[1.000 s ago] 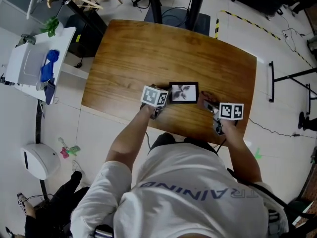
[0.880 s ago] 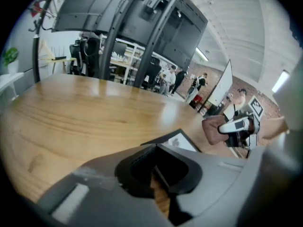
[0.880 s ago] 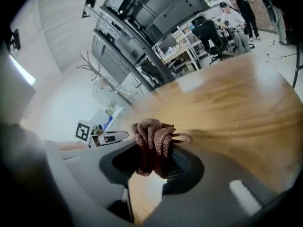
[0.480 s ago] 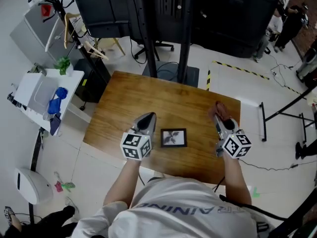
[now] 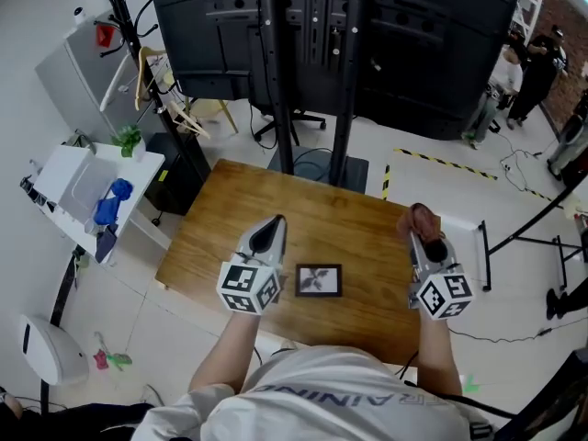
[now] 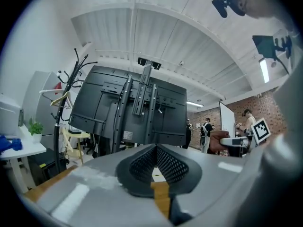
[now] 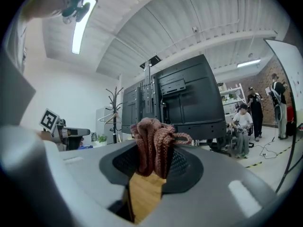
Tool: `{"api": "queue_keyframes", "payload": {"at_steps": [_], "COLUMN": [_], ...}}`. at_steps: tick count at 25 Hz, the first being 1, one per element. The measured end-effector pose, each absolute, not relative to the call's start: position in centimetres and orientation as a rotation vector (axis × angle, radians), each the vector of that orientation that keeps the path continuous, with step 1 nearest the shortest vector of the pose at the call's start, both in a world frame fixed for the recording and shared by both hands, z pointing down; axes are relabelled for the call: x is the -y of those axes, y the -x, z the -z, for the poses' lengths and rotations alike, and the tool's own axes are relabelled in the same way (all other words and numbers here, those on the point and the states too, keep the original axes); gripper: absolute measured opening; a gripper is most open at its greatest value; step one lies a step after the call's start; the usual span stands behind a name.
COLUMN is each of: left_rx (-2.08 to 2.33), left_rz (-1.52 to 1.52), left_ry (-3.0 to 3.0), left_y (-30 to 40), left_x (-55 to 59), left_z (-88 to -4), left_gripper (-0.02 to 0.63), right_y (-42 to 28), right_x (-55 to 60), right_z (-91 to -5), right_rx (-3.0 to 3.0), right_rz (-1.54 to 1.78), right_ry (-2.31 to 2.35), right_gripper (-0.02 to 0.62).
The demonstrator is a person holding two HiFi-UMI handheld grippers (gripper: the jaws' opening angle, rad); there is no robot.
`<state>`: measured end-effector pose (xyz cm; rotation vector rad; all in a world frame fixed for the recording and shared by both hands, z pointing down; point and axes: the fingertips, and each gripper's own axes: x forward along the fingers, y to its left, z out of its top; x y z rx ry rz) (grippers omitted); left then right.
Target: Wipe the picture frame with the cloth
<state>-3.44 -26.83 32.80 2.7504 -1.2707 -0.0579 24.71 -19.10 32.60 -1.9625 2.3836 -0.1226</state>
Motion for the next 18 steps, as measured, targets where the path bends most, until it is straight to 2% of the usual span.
{"api": "queue_keyframes", "payload": {"at_steps": [18], "left_rx": [1.144], "left_rz": [-0.005], "left_ry": [-2.791], "left_y": [0.5], "left_x": [25.8], "left_z": [-33.2], "left_gripper": [0.005], "right_y": [-24.6], "right_x": [17.6], "right_z": [-32.3], "right_rx": [-2.464], "right_rz": [0.108], "right_ry": [1.959], "right_gripper": [0.13]}}
